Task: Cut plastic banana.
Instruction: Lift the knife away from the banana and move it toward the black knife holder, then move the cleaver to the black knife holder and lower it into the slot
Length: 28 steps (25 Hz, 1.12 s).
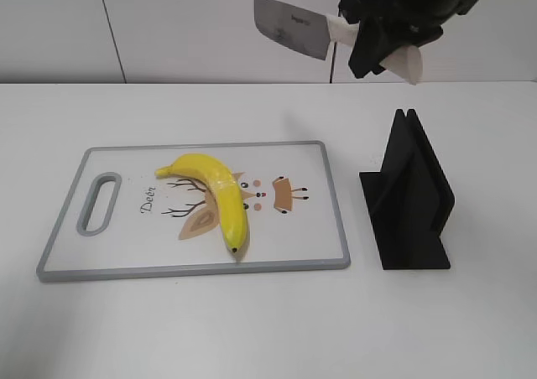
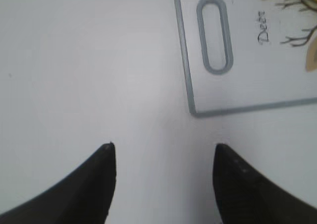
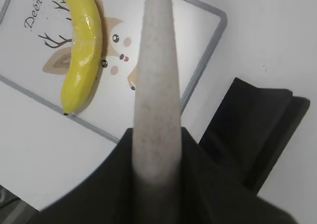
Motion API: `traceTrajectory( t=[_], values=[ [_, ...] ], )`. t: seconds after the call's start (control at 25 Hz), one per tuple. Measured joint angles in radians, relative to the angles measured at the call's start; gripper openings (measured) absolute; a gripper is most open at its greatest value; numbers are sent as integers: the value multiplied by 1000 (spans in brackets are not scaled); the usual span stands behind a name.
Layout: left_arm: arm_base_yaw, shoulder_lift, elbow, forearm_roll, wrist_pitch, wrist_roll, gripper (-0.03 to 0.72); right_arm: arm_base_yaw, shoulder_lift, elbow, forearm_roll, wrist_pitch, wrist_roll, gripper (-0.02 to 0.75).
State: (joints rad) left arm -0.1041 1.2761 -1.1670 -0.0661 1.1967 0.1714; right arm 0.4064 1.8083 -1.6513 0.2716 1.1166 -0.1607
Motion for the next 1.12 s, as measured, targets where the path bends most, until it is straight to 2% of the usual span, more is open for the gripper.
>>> traceTrajectory(
  t=[0.28, 0.44, 0.6, 0.8, 1.12],
  values=[
    [0, -263, 257, -2, -9, -15, 573, 0, -195, 313, -17, -194, 155, 168],
    [0, -474, 403, -2, -31, -18, 571, 0, -309, 466, -116, -294, 295, 168],
    [0, -698, 512, -2, -50, -18, 571, 0, -394, 537, -199, -304, 389, 168],
    [0, -951, 599, -2, -62, -18, 571, 0, -446, 553, -213, -298, 414, 168],
    [0, -1251, 669, -2, -81, -18, 571, 0, -450, 591, -223, -292, 462, 168]
  ],
)
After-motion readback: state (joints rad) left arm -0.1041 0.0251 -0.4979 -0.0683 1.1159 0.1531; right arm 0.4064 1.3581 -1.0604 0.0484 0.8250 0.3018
